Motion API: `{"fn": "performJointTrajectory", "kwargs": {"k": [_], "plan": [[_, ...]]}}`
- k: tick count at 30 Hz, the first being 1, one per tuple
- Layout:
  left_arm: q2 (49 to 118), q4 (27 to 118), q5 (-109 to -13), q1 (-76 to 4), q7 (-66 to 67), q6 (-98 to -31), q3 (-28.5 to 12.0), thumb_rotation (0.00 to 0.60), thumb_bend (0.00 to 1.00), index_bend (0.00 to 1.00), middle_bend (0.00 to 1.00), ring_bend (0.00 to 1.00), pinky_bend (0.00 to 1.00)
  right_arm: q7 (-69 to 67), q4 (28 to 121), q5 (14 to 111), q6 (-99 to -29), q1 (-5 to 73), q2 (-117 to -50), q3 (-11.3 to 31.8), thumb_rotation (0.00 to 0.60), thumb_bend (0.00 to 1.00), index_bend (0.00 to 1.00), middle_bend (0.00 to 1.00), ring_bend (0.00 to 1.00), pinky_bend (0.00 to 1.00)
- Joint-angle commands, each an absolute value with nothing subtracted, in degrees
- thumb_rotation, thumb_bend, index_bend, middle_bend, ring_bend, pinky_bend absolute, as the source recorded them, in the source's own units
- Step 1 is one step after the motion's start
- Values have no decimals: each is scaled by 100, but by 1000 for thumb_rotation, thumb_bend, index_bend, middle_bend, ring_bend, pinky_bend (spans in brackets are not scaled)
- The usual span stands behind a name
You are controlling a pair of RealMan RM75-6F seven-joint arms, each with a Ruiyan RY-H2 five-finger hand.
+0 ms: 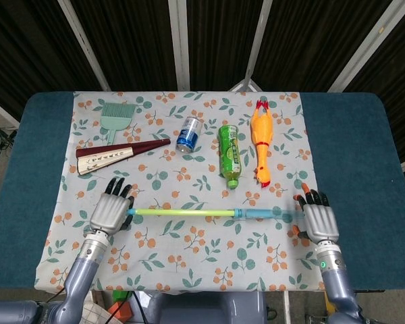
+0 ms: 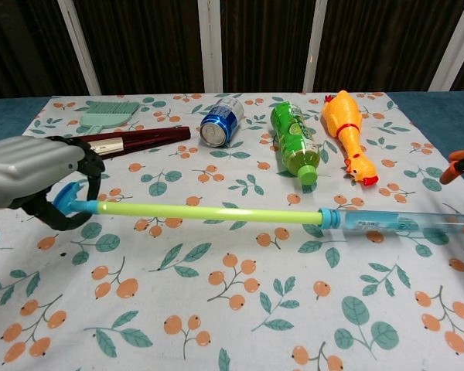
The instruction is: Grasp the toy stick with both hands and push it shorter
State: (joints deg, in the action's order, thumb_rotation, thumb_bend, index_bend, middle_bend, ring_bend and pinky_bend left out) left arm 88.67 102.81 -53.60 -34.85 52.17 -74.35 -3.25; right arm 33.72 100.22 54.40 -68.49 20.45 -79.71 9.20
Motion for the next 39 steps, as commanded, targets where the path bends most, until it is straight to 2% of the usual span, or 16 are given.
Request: {"fn": "performJointTrajectory", "kwargs": {"k": [1, 4, 11, 27, 33, 39], "plan": [[8778, 10301, -5375, -3442, 5141, -7431, -297, 600, 547, 586, 161, 0, 0, 3387, 9857, 5335, -6852, 2039, -8017, 873, 600, 336, 237, 11, 0, 0], [8693, 10300, -5380, -3419, 5086, -7408, -276, 600, 547, 586, 160, 0, 0, 3391, 9719, 5234, -6829, 2042, -8039, 846, 600, 336, 242, 17, 0, 0], [8509, 10342, -5411, -3399, 4981, -7379, -292, 600, 549, 586, 160, 0, 0, 3339, 9490, 5139, -6837, 2115, -8111, 915, 600, 336, 362, 77, 0, 0], [8413, 10363, -5417, -3419, 5007, -7353, -297, 600, 549, 587, 160, 0, 0, 3351, 9104, 4847, -6616, 2298, -8270, 941, 600, 336, 367, 81, 0, 0], [8418, 10355, -5388, -3423, 5041, -7357, -296, 600, 548, 587, 160, 0, 0, 3331, 8991, 4783, -6536, 2339, -8342, 898, 600, 336, 442, 107, 0, 0], [8407, 10307, -5385, -3420, 5034, -7352, -293, 600, 549, 587, 159, 0, 0, 3295, 8858, 4715, -6499, 2358, -8392, 880, 600, 336, 464, 114, 0, 0]]}}
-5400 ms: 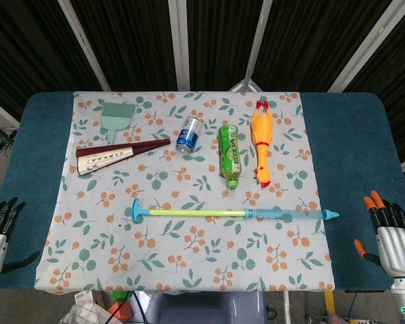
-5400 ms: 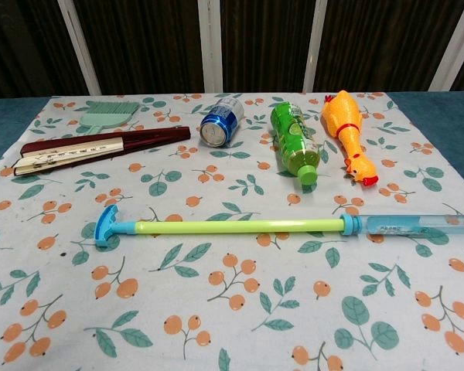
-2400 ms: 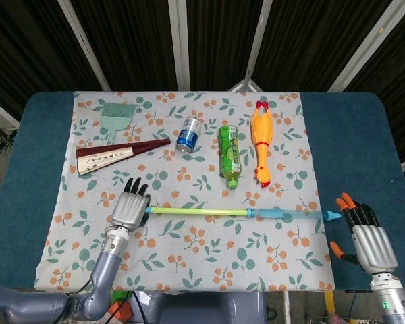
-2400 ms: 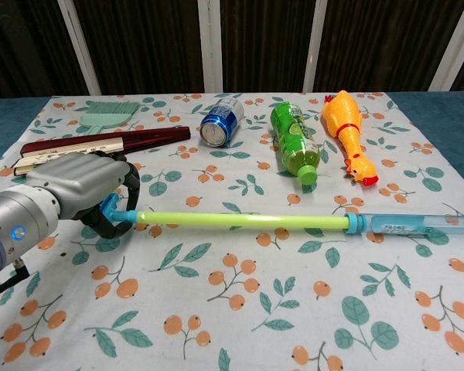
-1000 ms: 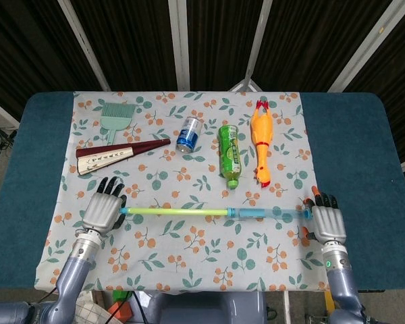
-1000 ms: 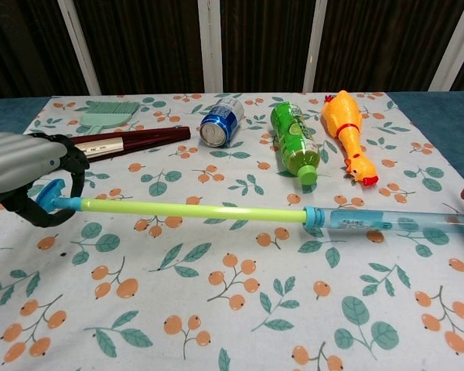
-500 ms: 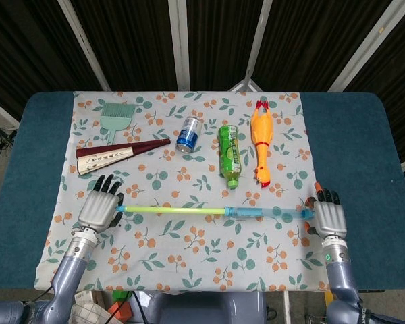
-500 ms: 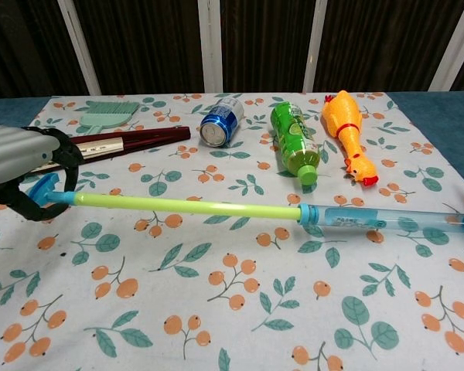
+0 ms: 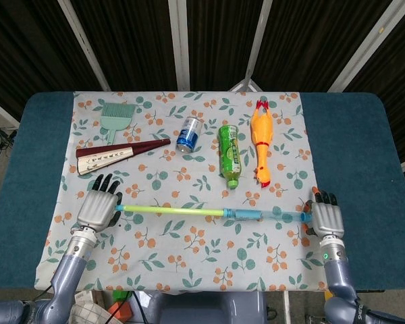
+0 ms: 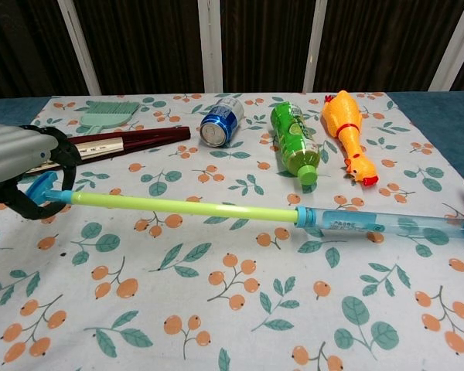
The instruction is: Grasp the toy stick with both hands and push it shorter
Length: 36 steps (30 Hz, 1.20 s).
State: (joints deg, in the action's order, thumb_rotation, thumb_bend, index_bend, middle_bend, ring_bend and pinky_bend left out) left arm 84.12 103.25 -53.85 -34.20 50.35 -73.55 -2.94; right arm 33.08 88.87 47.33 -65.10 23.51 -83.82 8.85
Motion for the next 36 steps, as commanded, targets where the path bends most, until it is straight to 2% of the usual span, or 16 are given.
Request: {"fn": "performJointTrajectory", "kwargs": {"k": [1, 10, 36], "plan": [[8405, 10299, -5381, -3420, 5027, -7347, -295, 600, 549, 587, 160, 0, 0, 3291, 8846, 4709, -6497, 2360, -8394, 877, 600, 336, 470, 117, 0, 0], [8418, 10270, -5381, -3430, 4980, -7309, -308, 600, 549, 588, 159, 0, 0, 3276, 8856, 4721, -6559, 2383, -8368, 880, 600, 336, 593, 170, 0, 0], [8470, 10528, -5441, -3473, 5110, -7405, -334, 600, 549, 590, 160, 0, 0, 3617, 9444, 4889, -6922, 2508, -8303, 847, 600, 336, 739, 248, 0, 0]]}}
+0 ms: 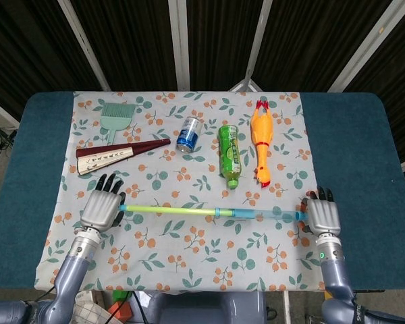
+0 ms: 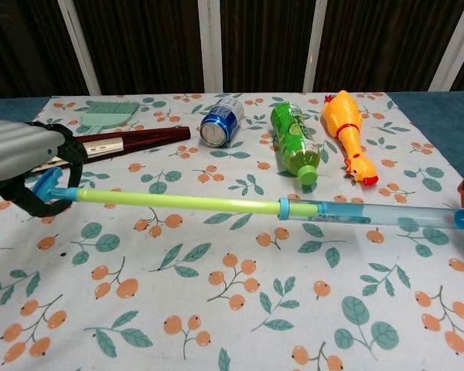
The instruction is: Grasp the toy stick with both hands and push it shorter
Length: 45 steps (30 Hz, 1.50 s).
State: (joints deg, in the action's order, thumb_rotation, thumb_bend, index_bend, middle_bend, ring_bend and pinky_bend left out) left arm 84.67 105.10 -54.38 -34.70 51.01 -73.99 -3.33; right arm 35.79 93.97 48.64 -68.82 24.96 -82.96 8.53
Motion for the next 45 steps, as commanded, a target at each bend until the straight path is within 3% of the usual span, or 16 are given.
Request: {"fn": "performJointTrajectory", "kwargs": {"k": [1, 45], "plan": [[8471, 10537, -5442, -3474, 5115, -7408, -334, 600, 549, 590, 160, 0, 0, 3635, 9470, 4897, -6939, 2512, -8306, 841, 600, 336, 739, 249, 0, 0], [9088, 10390, -5138, -3710, 5233, -7417, -589, 600, 549, 600, 159, 0, 0, 4637, 10374, 4814, -7478, 3040, -8885, 922, 600, 336, 755, 263, 0, 0]]}}
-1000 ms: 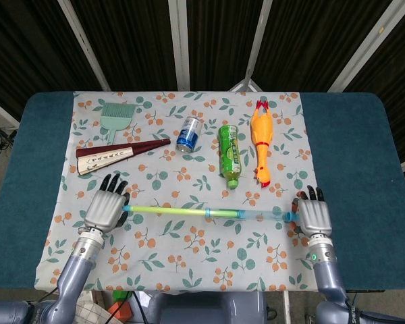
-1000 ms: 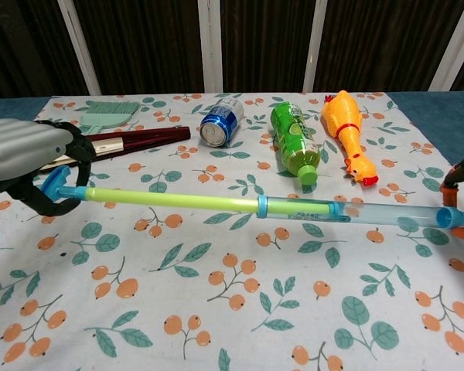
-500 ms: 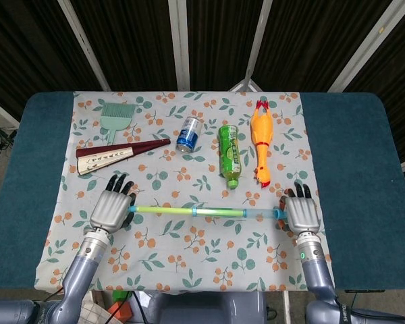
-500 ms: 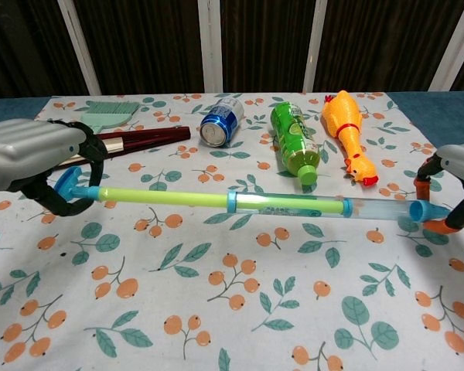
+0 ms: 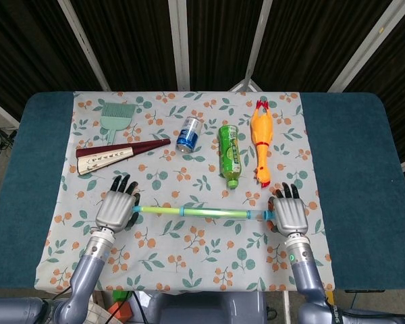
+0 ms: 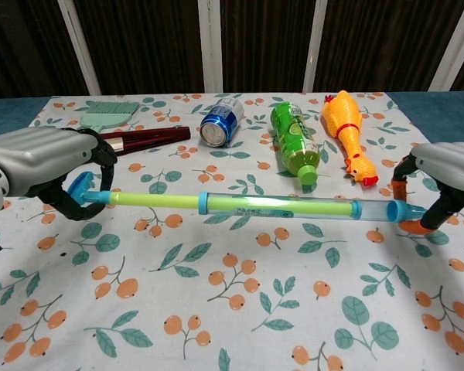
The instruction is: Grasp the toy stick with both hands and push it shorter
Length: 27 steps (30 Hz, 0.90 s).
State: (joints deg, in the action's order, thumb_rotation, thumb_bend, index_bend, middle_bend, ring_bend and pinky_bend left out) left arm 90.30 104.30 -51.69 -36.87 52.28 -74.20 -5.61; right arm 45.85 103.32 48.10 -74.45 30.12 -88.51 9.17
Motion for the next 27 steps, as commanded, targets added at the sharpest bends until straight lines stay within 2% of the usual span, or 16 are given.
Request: {"fn": "performJointTrajectory", "kwargs": {"k": [1, 27], "plan": [[9120, 10372, -5122, -3719, 5234, -7420, -605, 600, 549, 601, 159, 0, 0, 4671, 10400, 4808, -7499, 3053, -8905, 924, 600, 335, 755, 264, 0, 0], [9507, 10405, -4993, -3863, 5388, -7571, -720, 600, 548, 602, 158, 0, 0, 4979, 10727, 4695, -7799, 3202, -9069, 943, 600, 336, 763, 270, 0, 0]]}}
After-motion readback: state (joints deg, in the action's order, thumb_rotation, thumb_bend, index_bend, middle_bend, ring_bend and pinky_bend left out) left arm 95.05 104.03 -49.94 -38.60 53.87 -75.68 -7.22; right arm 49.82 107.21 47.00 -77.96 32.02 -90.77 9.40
